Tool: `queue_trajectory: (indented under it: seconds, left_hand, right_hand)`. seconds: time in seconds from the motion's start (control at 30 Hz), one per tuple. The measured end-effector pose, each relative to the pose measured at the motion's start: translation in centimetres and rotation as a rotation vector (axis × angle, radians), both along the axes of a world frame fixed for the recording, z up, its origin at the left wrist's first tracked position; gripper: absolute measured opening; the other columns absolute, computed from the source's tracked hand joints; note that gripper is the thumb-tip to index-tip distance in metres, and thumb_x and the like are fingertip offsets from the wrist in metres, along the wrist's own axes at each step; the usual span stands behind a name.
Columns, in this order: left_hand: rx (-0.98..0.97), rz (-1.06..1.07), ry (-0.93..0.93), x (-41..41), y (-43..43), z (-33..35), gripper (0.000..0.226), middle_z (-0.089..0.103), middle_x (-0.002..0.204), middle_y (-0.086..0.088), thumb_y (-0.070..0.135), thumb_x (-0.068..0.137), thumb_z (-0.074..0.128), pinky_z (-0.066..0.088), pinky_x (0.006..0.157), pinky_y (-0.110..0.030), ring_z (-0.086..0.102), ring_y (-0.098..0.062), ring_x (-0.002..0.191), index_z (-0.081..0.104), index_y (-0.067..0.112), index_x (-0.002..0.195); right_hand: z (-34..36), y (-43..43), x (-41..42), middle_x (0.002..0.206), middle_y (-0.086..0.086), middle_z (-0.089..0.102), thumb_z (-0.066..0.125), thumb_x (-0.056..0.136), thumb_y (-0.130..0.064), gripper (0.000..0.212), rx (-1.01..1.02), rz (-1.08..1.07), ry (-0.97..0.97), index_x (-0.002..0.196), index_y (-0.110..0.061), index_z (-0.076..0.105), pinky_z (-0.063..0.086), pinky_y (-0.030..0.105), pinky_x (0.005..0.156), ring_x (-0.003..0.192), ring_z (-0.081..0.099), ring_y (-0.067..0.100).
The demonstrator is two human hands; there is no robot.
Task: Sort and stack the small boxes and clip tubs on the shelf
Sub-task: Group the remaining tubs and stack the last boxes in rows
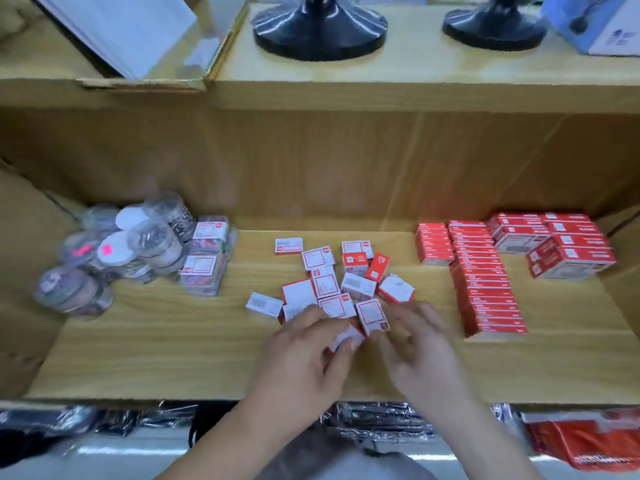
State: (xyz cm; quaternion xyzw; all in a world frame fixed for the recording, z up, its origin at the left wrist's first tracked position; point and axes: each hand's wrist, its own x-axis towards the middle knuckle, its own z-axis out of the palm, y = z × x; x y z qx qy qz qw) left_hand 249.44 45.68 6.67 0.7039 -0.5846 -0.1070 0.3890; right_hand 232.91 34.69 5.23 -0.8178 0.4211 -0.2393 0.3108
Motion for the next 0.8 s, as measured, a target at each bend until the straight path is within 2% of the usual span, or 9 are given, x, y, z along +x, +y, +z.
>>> queue_trajectory:
  seconds: [0.07,0.13,0.2,0.37,0.47,0.57,0.63,0.7,0.8]
  left_hand:
    - [0.104,0.130,-0.094,2.9,2.6,-1.3,0.048,0.057,0.114,0.017,0.054,0.079,0.073,0.057,0.077,-0.030,0.064,-0.009,0.101,0.065,0.035,0.123]
    - [0.240,0.172,-0.077,4.5,4.5,-2.9,0.083,0.048,0.129,0.019,0.066,0.068,0.073,0.058,0.083,-0.031,0.062,-0.007,0.112,0.049,0.039,0.143]
    - [0.273,0.126,0.016,4.8,5.2,-4.2,0.093,0.043,0.131,0.023,0.065,0.070,0.071,0.058,0.084,-0.034,0.063,-0.005,0.114,0.032,0.045,0.152]
    - [0.230,0.185,0.028,4.9,4.6,-5.0,0.084,0.052,0.125,0.023,0.063,0.077,0.068,0.058,0.081,-0.033,0.062,-0.006,0.111,0.034,0.045,0.152]
    - [0.122,0.179,0.205,5.3,4.8,-4.1,0.066,0.057,0.115,0.023,0.051,0.078,0.077,0.055,0.078,-0.028,0.064,-0.005,0.094,0.054,0.040,0.139]
    - [0.019,0.319,0.005,7.8,4.9,-3.9,0.045,0.057,0.119,0.011,0.036,0.086,0.070,0.052,0.089,-0.033,0.061,-0.012,0.104,0.064,0.022,0.129]
    - [0.094,0.302,-0.137,9.7,4.2,-4.3,0.059,0.054,0.134,0.000,0.029,0.080,0.071,0.045,0.102,-0.035,0.052,-0.021,0.120,0.059,0.018,0.137]
    - [0.183,0.187,-0.115,10.4,3.2,-4.7,0.067,0.055,0.137,-0.002,0.019,0.077,0.071,0.043,0.106,-0.034,0.051,-0.024,0.124,0.054,0.021,0.142]
    - [0.176,0.162,-0.018,10.5,2.6,-4.8,0.041,0.061,0.105,0.009,0.025,0.082,0.067,0.052,0.085,-0.035,0.062,-0.017,0.096,0.064,0.031,0.123]
  right_hand:
    - [-0.8,0.5,1.7,0.130,-0.011,0.053,0.068,0.076,-0.047,0.056,-0.070,0.045,0.119,0.130,-0.038,0.056,0.046,0.032,0.101,0.120,0.050,0.013]
    - [-1.4,1.0,2.5,0.137,-0.009,0.046,0.071,0.074,-0.054,0.063,-0.105,0.084,0.180,0.133,-0.039,0.056,0.041,0.028,0.100,0.121,0.045,0.017]
    - [-1.9,1.4,2.8,0.136,-0.007,0.045,0.076,0.074,-0.057,0.061,-0.136,0.082,0.189,0.129,-0.036,0.061,0.043,0.029,0.097,0.118,0.045,0.020]
    - [-2.1,1.8,2.7,0.128,0.000,0.051,0.080,0.077,-0.045,0.046,-0.220,0.040,0.173,0.118,-0.028,0.071,0.050,0.036,0.090,0.111,0.051,0.026]
    - [-1.6,1.4,2.6,0.120,-0.002,0.056,0.084,0.075,-0.029,0.035,-0.280,-0.030,0.181,0.108,-0.026,0.074,0.054,0.041,0.083,0.104,0.057,0.029]
    - [-1.1,0.2,2.8,0.122,-0.002,0.057,0.082,0.077,-0.024,0.038,-0.287,-0.073,0.122,0.114,-0.023,0.073,0.053,0.041,0.088,0.109,0.058,0.029]
    - [-1.0,-1.1,3.6,0.136,0.006,0.052,0.079,0.080,-0.030,0.049,-0.305,-0.041,0.145,0.126,-0.020,0.066,0.047,0.047,0.100,0.126,0.050,0.035]
    - [-1.1,-2.3,5.0,0.151,0.009,0.042,0.071,0.085,-0.046,0.059,-0.281,0.053,0.214,0.137,-0.025,0.057,0.035,0.050,0.113,0.143,0.033,0.036]
    - [-1.4,-3.0,6.6,0.162,0.007,0.028,0.054,0.084,-0.064,0.063,-0.195,0.180,0.320,0.140,-0.036,0.053,0.021,0.053,0.120,0.152,0.015,0.033]
